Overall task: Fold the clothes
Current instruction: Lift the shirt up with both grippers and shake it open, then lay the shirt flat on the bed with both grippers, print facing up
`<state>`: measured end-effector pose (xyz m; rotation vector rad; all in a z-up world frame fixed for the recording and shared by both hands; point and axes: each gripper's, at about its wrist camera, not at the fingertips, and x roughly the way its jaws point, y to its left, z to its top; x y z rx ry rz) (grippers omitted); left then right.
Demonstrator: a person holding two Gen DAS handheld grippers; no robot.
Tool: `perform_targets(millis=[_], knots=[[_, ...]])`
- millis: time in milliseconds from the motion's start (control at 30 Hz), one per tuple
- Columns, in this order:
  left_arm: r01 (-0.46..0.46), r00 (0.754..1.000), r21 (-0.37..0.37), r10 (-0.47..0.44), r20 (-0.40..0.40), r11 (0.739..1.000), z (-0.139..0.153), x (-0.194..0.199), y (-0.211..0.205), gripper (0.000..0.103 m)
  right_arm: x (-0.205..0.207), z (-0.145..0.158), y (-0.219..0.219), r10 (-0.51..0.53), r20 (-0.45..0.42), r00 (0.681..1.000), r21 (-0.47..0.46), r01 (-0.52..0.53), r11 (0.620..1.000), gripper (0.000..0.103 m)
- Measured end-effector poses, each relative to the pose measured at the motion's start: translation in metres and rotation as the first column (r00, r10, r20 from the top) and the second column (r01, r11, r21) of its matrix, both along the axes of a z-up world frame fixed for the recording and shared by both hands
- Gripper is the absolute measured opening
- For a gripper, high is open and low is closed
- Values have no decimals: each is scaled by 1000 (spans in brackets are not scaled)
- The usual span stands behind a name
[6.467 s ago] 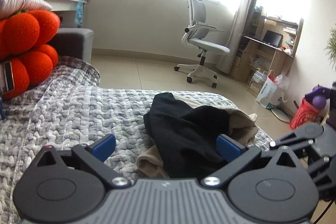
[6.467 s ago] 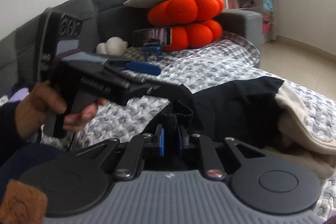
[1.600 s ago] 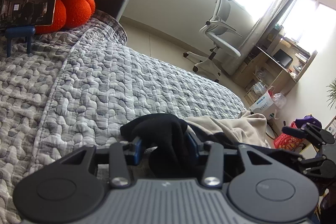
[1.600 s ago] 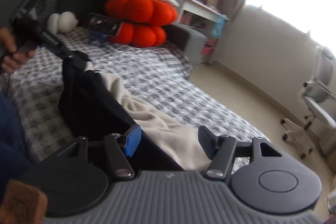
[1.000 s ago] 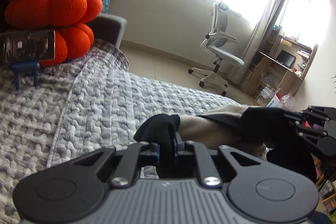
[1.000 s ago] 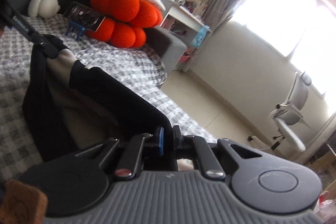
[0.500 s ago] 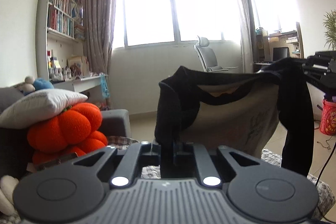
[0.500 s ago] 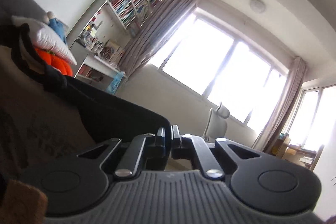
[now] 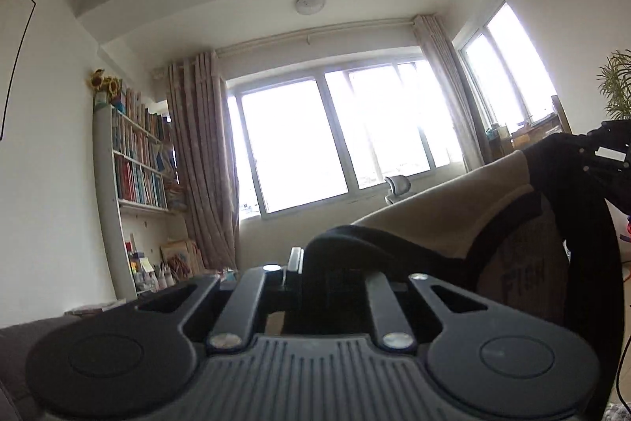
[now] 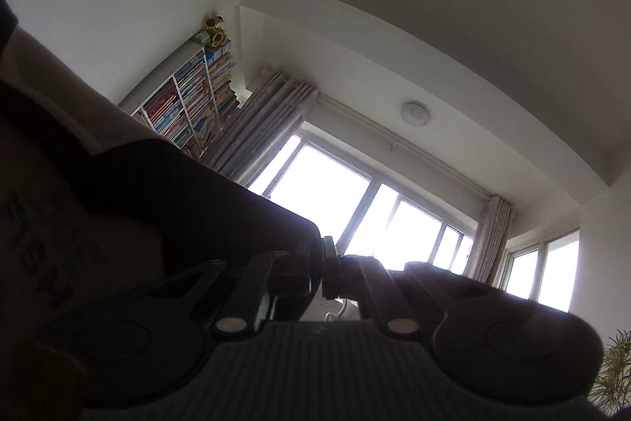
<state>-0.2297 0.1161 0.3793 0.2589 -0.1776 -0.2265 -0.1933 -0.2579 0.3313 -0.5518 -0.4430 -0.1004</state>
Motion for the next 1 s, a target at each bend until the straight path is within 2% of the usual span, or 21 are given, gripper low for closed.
perform_targets(millis=[100,200,300,400,500,600,667,767,800,933,967,1000], knots=[[6,1000,-3,-6,-20,1000,-7,5,1,10,5,-8,-1,3,-19,1000,-1,-3,1000,3],[-1,995,18,2,-97,1000,-38,29,-7,10,50,-45,0,-5,-149,989,1,5,1000,3],[-32,971,16,35,-237,999,-90,80,-20,10,99,-84,1,-13,-285,958,1,14,1000,3],[-108,918,0,99,-383,994,-155,147,-39,10,148,-124,3,-21,-416,909,0,23,1000,3],[-164,845,-11,134,-518,986,-218,210,-50,10,202,-174,16,-52,-528,847,-5,59,998,3],[-186,770,-21,132,-624,982,-257,257,-52,10,240,-209,25,-49,-624,780,32,88,996,3],[-195,758,-16,140,-637,981,-267,278,-54,9,259,-215,26,-51,-641,766,64,119,991,3],[-190,753,-21,132,-644,982,-259,305,-59,9,281,-211,33,-62,-641,765,90,155,984,3],[-189,753,-16,135,-644,982,-256,314,-61,9,285,-205,37,-69,-638,767,93,166,982,3],[-198,753,31,172,-636,980,-255,343,-74,9,300,-206,42,-104,-667,738,71,202,977,3],[-190,742,39,169,-649,981,-260,349,-76,10,303,-207,43,-113,-675,730,65,210,976,3],[-166,714,49,155,-683,985,-270,355,-77,10,305,-218,45,-107,-706,700,52,202,978,4]])
